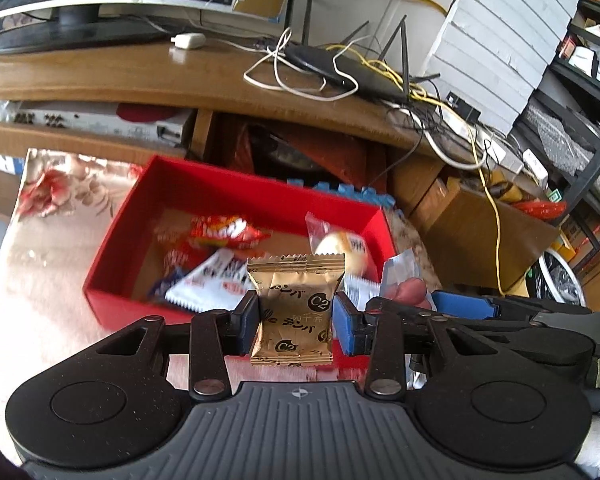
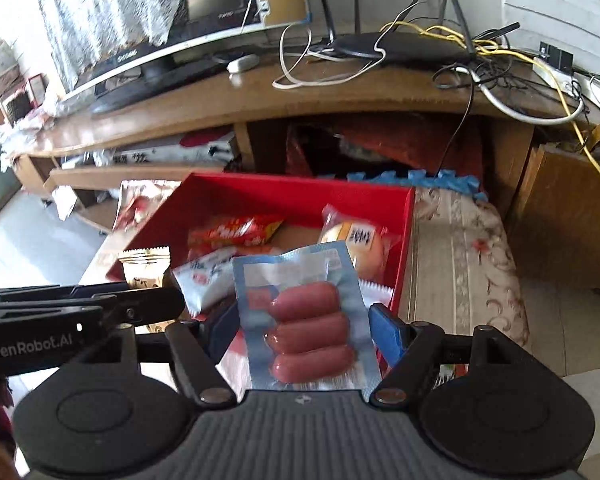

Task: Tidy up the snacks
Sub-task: 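Lower the gold packet and sausage pack into the box and open both tools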

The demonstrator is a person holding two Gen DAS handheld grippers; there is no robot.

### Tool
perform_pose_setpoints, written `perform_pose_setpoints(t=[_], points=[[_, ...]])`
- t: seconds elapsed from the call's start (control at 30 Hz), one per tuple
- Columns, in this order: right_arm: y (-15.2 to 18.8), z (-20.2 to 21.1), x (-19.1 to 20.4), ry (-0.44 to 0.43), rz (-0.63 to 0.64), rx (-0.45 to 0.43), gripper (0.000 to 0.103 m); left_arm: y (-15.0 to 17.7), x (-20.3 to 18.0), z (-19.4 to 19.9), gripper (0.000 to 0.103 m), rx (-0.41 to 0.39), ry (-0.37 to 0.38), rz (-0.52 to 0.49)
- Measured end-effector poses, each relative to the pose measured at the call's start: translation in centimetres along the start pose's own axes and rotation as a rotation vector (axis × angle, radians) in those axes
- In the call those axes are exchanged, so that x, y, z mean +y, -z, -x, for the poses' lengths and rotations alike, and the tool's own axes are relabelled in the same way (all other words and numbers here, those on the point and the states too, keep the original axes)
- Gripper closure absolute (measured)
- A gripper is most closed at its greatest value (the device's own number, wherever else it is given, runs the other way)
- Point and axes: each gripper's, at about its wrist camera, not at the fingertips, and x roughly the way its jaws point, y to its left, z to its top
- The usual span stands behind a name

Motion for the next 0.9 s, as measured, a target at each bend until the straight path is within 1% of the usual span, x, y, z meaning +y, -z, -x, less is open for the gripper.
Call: perform_pose_setpoints(t=[0.17,0.3,0.47,0.9], points=[[-1.6,-0.9,-0.4,0.001,-0.027,-0.016,0.025,-1.4,0.1,-1.0,0.057,-0.01,-0.004,0.001],[-2.4,-2.1,-0.7,0.008,-0.039,-0.013,0.025,-2.0,0.3,-2.0,0.057,-0.004,-0.013,0.002],[-3.1,-3.8,-1.0,0.013,-0.054,0.009,0.025,-2.5,0.8,-3.3,0.057,0.012,-0.033,0.004],[-3.5,-7.4,-1.4,0.035,-0.082,0.07,0.025,-2.9,1.9,-6.0,0.058,0.057,-0.076,0.02]])
